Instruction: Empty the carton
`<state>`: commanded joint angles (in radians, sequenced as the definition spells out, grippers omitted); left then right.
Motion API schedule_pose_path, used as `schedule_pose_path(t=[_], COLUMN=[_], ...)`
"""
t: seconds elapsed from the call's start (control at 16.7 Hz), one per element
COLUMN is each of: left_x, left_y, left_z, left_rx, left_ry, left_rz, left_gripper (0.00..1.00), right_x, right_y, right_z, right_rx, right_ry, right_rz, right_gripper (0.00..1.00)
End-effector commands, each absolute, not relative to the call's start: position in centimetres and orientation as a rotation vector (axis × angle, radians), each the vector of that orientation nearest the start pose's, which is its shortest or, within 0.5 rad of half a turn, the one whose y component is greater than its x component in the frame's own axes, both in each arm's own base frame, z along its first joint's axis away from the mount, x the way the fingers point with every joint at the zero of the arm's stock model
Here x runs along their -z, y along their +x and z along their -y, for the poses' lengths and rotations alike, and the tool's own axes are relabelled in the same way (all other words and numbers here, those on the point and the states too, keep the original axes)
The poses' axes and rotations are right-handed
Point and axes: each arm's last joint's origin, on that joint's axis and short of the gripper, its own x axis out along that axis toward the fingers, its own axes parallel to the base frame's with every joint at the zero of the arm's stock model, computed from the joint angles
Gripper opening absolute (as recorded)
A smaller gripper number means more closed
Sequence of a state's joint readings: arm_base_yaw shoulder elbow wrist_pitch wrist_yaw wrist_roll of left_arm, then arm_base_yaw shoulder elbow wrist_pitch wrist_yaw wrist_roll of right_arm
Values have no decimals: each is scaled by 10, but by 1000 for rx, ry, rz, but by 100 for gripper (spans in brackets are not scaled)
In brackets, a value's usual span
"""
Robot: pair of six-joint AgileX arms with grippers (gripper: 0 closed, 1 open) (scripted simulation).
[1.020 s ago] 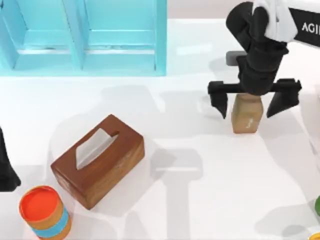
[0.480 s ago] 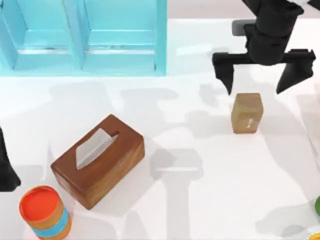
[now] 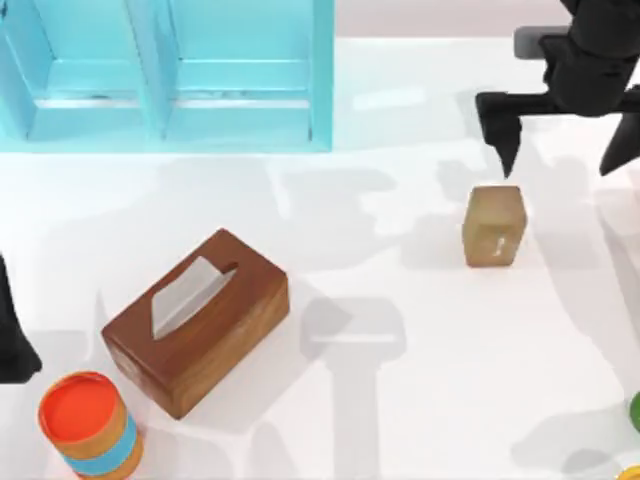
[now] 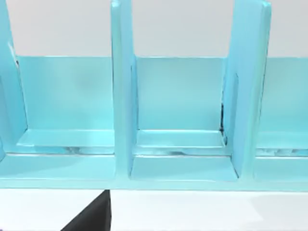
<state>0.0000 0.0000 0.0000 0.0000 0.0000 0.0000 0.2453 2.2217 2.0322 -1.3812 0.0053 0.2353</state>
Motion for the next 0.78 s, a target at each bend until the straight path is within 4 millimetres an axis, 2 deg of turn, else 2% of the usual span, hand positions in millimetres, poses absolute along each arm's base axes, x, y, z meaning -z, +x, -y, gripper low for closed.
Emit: schedule_pose_path(t=[0.12,0.24,0.36,0.48,0.6,0.78], left_x=[-160,-160,-160,-160,-160,-160], left_y=[106,106,106,106,106,106], left_z=[1,1,1,1,1,1], left_rx=[0,0,0,0,0,0], left_ry=[0,0,0,0,0,0], left_rz=[0,0,0,0,0,0], left_gripper=[100,100,100,100,100,100], right_x=[-230,-235,-240,-247,-254,-259], right_y=[427,422,407,387,368,355], right_z=[-61,4,68,117,148,163], right_rx=[-7,3,13,16,19,23], right_ry=[-7,9,28,36,35,32], right_rz=[-1573,-1583,-1591,-1590,-1579,-1568], right_gripper=[100,100,100,100,100,100])
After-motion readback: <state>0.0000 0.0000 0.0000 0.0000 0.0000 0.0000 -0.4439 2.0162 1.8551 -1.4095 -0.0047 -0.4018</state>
